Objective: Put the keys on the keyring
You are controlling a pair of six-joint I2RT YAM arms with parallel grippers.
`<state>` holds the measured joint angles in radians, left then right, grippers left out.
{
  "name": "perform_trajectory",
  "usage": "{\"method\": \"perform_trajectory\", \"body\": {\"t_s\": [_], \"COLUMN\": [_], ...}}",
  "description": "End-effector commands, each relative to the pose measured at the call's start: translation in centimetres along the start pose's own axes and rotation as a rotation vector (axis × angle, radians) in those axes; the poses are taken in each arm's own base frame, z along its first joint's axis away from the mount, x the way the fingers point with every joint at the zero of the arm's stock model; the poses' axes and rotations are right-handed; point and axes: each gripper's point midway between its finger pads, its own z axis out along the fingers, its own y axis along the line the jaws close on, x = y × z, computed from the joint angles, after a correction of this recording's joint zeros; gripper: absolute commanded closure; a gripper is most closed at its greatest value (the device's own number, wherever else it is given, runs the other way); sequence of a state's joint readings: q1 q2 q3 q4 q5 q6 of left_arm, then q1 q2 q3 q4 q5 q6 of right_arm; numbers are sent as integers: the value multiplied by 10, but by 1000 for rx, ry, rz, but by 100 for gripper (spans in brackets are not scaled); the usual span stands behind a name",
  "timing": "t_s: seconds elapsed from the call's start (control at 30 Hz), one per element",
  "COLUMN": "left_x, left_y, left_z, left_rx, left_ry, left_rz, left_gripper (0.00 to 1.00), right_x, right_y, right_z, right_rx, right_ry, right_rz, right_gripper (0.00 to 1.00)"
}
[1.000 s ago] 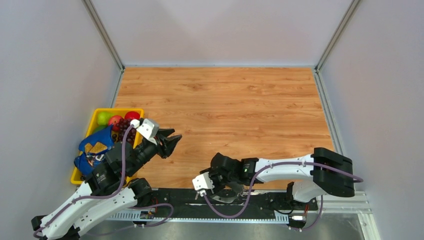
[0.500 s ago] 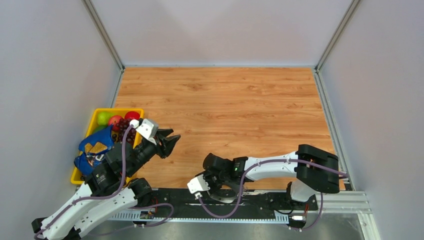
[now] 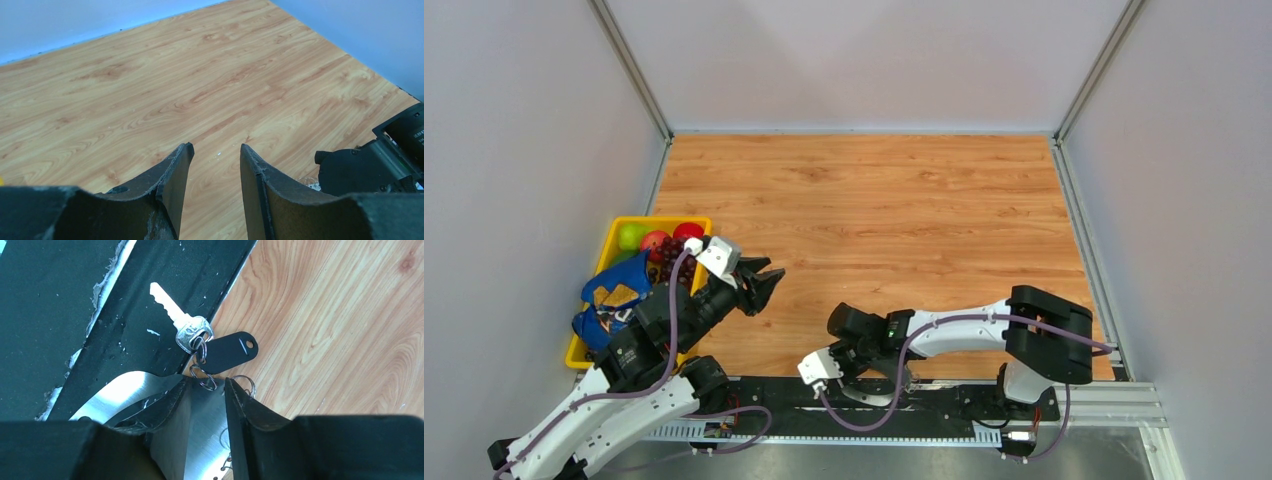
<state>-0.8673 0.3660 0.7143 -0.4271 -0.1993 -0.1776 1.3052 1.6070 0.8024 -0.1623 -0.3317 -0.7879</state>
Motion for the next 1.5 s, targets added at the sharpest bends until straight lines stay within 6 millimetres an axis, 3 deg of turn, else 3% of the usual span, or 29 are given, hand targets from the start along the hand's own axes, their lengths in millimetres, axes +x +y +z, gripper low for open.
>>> {"method": "perform_trajectory", "body": {"t_s": [0.0, 0.17, 0.4, 0.7, 0.93, 1.17, 1.47], "left_x": [1, 1, 2, 0, -7, -23, -44], "left_y": [-1, 0, 0, 0, -4, -18, -71], "left_z": [3, 3, 3, 2, -1, -9, -12], "left_rx": [4, 2, 3, 1, 28, 114, 410], "left_ry": [1, 2, 3, -6, -41, -126, -205], "left_rz": [-3, -3, -4, -6, -8, -12, -18], "left_gripper": [50, 50, 50, 51, 51, 52, 55], "right_x": [-11, -14, -12, -29, -42, -57, -100], "right_y": [-3, -3, -1, -12, -25, -33, -34], "right_z": [5, 6, 5, -17, -36, -74, -146], "right_rx": [-32, -45, -62, 11, 101, 212, 290], "right_ry": [-38, -43, -27, -53, -70, -122, -265], "right_rz": [-9, -6, 13, 43, 169, 251, 352], "right_gripper": [66, 72, 100, 100, 100, 100, 100]}}
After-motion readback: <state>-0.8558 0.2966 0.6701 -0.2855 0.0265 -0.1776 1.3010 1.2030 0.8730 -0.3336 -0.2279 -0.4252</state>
